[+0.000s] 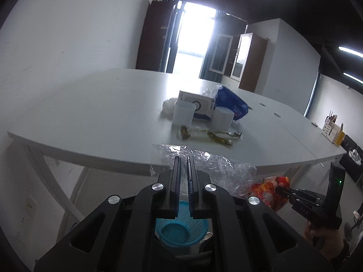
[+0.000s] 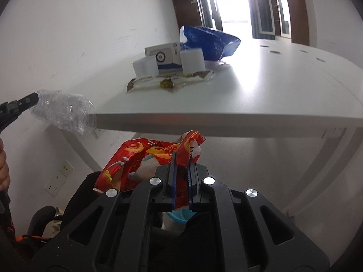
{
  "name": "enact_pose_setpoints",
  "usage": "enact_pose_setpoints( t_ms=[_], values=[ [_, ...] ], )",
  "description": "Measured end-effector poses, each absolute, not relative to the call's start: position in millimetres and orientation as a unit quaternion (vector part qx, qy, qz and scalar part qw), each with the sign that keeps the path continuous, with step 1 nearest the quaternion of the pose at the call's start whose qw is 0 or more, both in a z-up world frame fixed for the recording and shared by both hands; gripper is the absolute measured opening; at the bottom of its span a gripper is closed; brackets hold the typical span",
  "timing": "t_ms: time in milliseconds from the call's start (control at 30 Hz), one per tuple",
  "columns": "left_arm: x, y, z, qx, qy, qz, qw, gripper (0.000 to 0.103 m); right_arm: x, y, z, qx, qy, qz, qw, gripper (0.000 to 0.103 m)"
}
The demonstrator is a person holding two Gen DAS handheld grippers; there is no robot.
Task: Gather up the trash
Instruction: 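Carry the red wrapper and clear bag down over the blue wastebasket with both tools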
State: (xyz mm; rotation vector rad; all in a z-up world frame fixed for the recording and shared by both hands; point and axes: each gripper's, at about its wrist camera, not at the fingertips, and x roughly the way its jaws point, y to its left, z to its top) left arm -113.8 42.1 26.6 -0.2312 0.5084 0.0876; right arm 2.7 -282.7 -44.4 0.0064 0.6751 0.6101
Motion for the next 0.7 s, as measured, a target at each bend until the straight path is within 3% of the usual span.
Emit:
enact_pose_setpoints(
  t_ms=[467,700],
  values=[
    [-56,51,-121,-0.185,0.402,0.046,0.896,0.005,39,-249,-139,0.002,0.411,0.265,0.872,0.006],
    [-11,64,-172,-0.208,0.436,0.082,0.871,0.005,67,-227,-176,-0.015,0.440,0.241,0.865,0.006]
  ],
)
